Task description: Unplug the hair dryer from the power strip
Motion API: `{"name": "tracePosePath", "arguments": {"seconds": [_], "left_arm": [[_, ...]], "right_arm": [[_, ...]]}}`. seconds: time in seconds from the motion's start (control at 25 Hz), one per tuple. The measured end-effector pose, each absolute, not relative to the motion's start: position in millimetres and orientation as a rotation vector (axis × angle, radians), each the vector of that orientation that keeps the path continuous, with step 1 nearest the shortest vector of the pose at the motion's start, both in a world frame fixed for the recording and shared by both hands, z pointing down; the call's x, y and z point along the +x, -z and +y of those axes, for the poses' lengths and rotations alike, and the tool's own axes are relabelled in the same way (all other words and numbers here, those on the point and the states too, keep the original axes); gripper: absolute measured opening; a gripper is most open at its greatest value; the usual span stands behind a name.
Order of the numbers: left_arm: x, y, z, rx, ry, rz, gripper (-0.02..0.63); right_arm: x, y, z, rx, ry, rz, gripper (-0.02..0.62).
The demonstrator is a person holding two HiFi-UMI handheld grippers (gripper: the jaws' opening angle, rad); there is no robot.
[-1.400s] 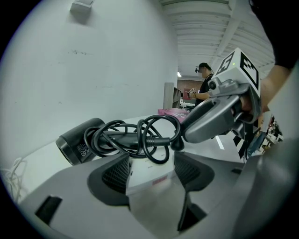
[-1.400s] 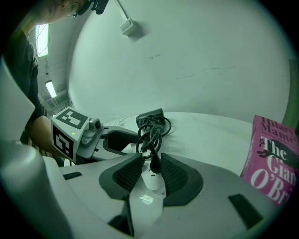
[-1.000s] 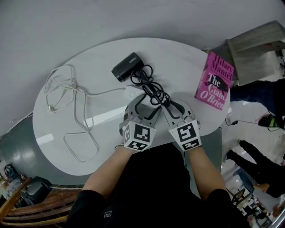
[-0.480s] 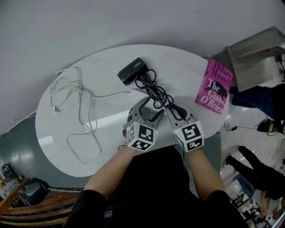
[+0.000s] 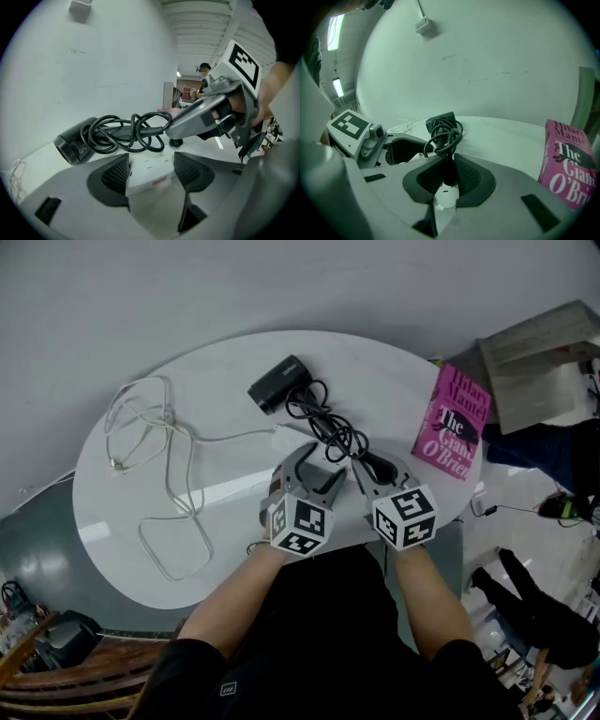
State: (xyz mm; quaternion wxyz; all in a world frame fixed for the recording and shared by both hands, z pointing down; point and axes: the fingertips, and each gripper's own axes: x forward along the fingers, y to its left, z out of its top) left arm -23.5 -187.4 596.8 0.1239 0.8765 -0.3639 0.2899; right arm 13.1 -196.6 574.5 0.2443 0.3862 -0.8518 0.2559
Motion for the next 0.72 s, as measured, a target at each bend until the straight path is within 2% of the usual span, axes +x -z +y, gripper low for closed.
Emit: {"name": "tracePosePath", "arguments": {"seconds": [0.48, 0.72], "left_arm": [[-23.6, -595.5, -188.1, 2.538, -0.837, -1.080, 0.295], [-23.3, -596.3, -188.2, 2.544, -0.818, -1.093, 0.295]], "right_arm": [[12.4, -564.6, -189.5, 0.987, -0.635, -2.333, 0.060], [3.2, -530.6, -211.1, 0.975, -0.553, -2.429, 0.058]]}}
